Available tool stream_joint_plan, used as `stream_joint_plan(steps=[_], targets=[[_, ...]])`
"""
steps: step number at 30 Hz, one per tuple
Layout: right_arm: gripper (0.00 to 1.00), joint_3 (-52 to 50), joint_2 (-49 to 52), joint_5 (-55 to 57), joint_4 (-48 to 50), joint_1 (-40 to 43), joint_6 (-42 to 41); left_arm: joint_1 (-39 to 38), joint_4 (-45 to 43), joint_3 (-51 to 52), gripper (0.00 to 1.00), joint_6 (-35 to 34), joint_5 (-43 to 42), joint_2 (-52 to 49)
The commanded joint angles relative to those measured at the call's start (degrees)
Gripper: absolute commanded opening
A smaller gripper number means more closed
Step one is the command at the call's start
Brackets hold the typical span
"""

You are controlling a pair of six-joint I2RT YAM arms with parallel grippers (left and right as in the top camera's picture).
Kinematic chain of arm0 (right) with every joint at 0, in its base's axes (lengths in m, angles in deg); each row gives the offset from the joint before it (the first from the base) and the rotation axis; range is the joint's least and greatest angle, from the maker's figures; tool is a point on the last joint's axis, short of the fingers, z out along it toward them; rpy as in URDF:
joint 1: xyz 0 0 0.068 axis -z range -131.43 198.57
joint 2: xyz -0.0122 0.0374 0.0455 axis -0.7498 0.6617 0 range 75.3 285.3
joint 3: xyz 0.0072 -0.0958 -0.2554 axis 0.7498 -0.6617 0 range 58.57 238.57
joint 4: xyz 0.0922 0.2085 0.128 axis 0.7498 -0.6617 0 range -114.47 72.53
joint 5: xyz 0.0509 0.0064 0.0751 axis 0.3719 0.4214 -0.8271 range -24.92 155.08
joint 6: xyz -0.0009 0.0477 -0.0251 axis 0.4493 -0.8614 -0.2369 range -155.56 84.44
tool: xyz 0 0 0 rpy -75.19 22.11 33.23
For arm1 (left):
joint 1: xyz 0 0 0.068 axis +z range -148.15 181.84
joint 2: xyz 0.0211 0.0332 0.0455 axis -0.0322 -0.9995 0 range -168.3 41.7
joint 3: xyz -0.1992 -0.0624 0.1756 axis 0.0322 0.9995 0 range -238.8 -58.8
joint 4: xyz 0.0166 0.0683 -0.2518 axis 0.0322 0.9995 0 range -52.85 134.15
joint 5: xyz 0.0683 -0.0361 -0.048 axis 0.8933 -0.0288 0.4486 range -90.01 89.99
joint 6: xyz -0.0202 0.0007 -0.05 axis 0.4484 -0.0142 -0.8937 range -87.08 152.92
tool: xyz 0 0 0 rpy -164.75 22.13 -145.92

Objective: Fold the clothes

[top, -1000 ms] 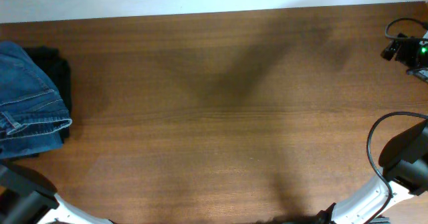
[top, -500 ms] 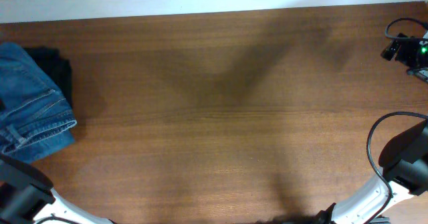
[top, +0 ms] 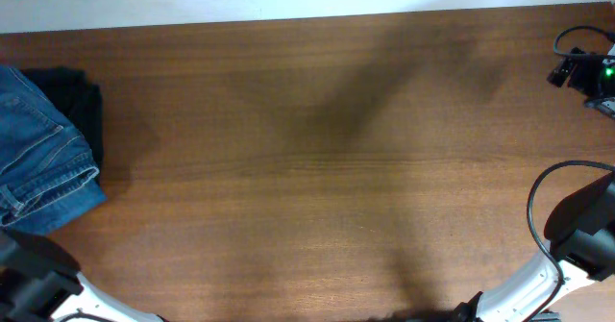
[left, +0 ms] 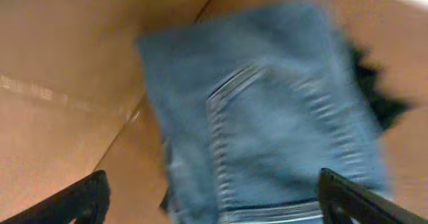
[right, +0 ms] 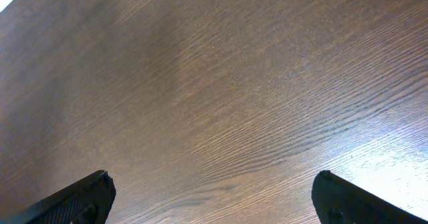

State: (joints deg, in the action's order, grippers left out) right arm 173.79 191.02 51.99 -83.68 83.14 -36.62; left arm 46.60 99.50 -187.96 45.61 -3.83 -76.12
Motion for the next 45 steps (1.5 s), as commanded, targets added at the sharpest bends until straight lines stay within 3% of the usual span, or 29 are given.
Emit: stream_joint_plan(steps=[1, 4, 6, 17, 30, 37, 45], targets=[[0.99, 0.04, -0.37, 0.26, -0.02, -0.04, 0.13, -2.4, 0.66, -2.14, 0.6, -1.97, -9.03, 3.72], [0.99, 0.04, -0.37, 0.26, -0.02, -0.04, 0.13, -4.57, 6.45, -1.88, 0.14, -3.82, -9.35, 3.15], [0.99, 0.04, -0.37, 0.26, -0.02, -0.04, 0.13, -6.14, 11.47, -0.94, 0.02, -5.64, -9.31, 2.45], [0.99, 0.04, -0.37, 0.26, -0.02, -0.04, 0.13, -8.39, 10.38, 19.08, 0.01, -17.42, 3.89, 1.53], [0.99, 0.04, -0.35, 0.26, -0.02, -0.04, 0.13, -2.03, -10.16, 48.02, 0.01, -22.53, 3.3, 1.53], [0.99, 0.04, -0.37, 0.26, -0.02, -0.04, 0.13, -1.75, -4.07, 37.66, 0.01, -22.49, -10.88, 5.18], [0.99, 0.04, -0.37, 0.26, -0.02, -0.04, 0.13, -2.8, 2.47, 16.85, 0.01, -22.49, -12.72, 14.25]])
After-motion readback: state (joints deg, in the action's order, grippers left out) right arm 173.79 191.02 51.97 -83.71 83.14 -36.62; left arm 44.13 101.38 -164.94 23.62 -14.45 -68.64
